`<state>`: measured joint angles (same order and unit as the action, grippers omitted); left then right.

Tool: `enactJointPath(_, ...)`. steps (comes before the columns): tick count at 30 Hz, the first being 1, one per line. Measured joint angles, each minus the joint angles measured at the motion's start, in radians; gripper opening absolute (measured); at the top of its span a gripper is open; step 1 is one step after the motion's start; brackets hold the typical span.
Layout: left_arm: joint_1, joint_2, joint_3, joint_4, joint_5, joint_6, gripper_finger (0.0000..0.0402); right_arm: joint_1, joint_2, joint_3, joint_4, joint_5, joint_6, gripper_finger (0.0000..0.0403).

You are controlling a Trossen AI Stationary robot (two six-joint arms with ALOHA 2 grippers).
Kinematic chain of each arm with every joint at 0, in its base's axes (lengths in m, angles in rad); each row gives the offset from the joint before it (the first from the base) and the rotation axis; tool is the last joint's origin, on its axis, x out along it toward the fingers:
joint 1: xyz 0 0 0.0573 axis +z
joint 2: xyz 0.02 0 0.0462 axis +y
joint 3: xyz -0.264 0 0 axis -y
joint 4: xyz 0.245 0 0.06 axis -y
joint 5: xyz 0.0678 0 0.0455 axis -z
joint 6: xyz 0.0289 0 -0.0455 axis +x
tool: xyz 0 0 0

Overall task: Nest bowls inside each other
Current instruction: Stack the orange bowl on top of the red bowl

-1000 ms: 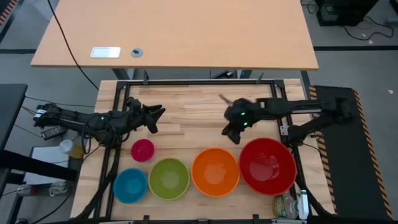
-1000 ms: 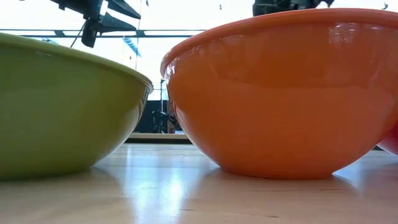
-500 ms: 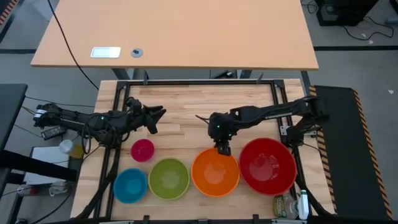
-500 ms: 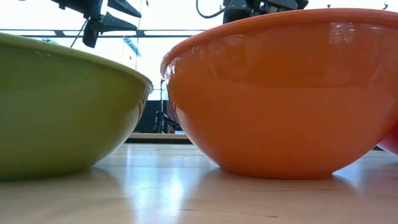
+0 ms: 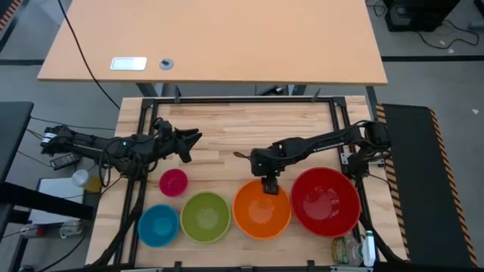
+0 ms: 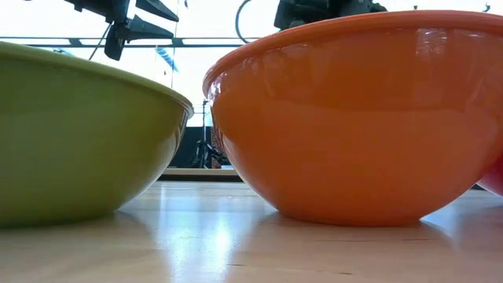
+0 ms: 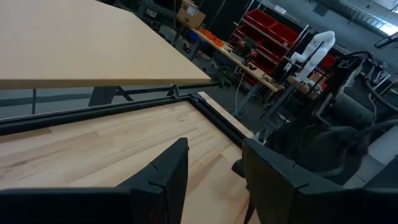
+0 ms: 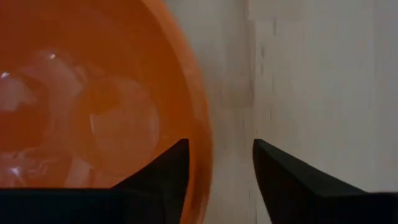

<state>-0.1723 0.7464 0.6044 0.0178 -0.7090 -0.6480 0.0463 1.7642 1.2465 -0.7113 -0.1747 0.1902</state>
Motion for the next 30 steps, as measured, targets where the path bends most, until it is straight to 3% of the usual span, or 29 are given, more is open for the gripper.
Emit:
enactJointPath(13, -0.006, 0.0, 0.0, 0.024, 0.0, -0.019, 0.0153, -0.006, 0.024, 0.0, -0.013, 0.099, 0.038, 0.0046)
enactJointPath(16, -0.006, 0.0, 0.0, 0.023, 0.0, -0.019, 0.0153, -0.02, 0.022, 0.002, -0.007, 0.071, 0.04, 0.002)
enactJointPath(24, -0.006, 0.0, 0.0, 0.022, 0.0, -0.019, 0.0153, -0.091, 0.023, 0.031, -0.034, 0.078, 0.036, 0.0021)
enactJointPath(30, -0.006, 0.0, 0.0, 0.001, 0.0, -0.019, 0.0153, -0.164, 0.027, 0.147, -0.158, 0.106, -0.035, 0.0016)
